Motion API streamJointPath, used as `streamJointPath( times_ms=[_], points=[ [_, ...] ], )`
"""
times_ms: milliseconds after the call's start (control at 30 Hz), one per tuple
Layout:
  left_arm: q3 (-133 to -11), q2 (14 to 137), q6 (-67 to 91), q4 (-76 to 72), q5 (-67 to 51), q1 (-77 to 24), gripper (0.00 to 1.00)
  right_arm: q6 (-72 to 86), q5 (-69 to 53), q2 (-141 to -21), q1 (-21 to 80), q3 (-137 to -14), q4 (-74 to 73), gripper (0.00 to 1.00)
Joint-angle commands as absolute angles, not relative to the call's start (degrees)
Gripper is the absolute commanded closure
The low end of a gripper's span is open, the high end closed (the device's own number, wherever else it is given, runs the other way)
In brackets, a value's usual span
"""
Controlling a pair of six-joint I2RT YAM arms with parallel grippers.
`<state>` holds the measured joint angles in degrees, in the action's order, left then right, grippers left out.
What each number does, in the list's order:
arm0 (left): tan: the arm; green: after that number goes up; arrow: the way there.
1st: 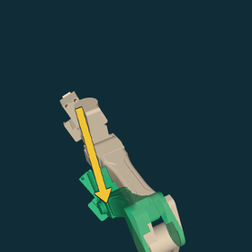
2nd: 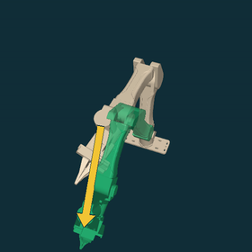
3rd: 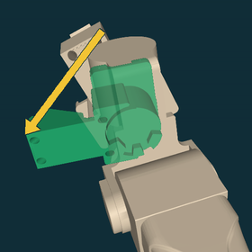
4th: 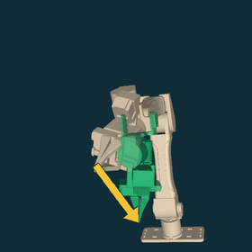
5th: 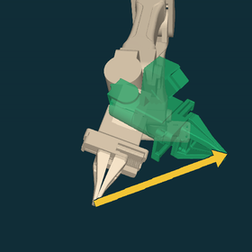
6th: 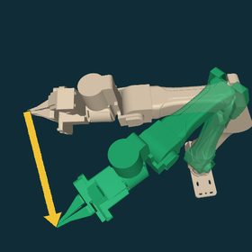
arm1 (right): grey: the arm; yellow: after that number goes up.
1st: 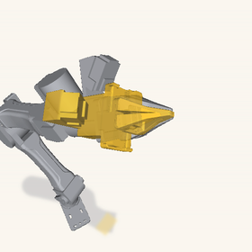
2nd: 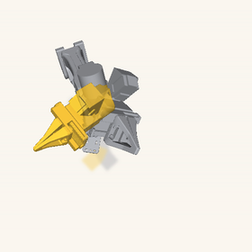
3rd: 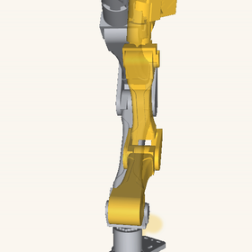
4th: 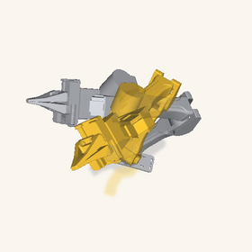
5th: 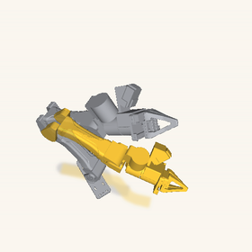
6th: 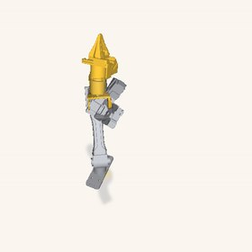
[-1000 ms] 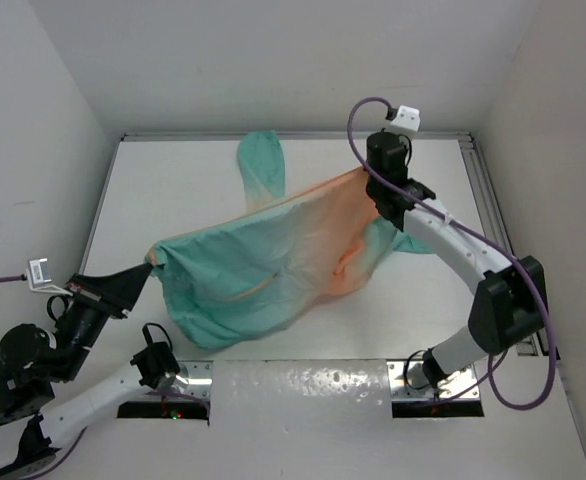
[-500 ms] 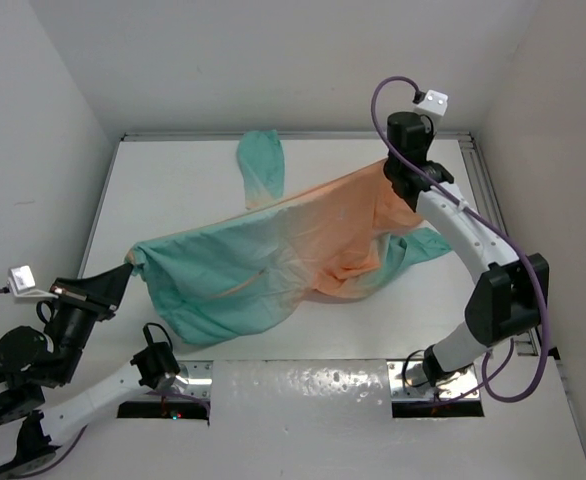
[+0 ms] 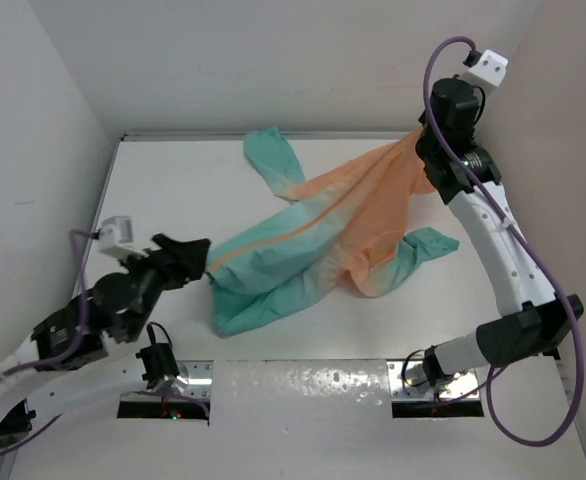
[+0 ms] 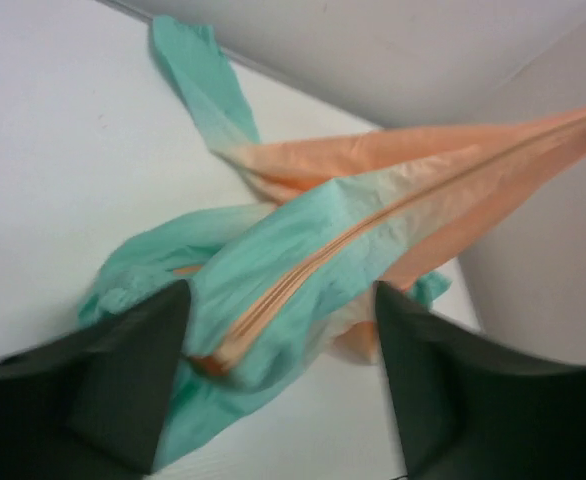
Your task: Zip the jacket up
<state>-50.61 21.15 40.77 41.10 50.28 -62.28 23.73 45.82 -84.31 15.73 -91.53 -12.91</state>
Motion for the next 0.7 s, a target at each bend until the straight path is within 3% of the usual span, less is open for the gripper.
streamJointPath(
  times_ms=[0, 167, 267, 300, 367, 433, 567, 667],
  points=[
    [-53.61, 30.83, 36.48, 33.23, 47.47, -62.93, 0.22, 26.80, 44.48, -80.43, 15.38, -91.16, -16.09, 1.00],
    [-53.88, 35.07, 36.47, 30.41, 45.62, -62.93, 0.10, 34.62, 31.16, -72.08, 15.38, -79.29, -17.04, 1.00],
    [-53.35, 34.19, 37.27, 29.54, 43.17, -62.84, 0.09, 38.04, 21.22, -68.92, 15.47, -71.23, -15.13, 0.85],
    [-52.91, 33.67, 37.09, 28.84, 42.37, -62.93, 0.00, 38.40, 14.74, -68.30, 15.90, -69.71, -14.68, 0.70],
    [-50.72, 32.26, 36.48, 26.37, 39.57, -62.93, 0.00, 37.54, 10.56, -66.72, 17.04, -67.41, -15.46, 0.44],
    [-49.66, 32.43, 36.47, 26.10, 37.10, -62.93, 0.00, 35.52, 7.13, -65.75, 18.89, -67.94, -17.83, 0.01],
    [-49.48, 34.63, 36.74, 27.60, 33.67, -62.93, 0.00, 34.54, 0.54, -59.96, 19.51, -69.09, -23.37, 0.01],
    [-48.96, 34.54, 36.48, 26.81, 32.26, -62.84, 0.00, 36.56, -2.80, -50.12, 19.60, -62.51, -21.20, 0.01]
  ],
)
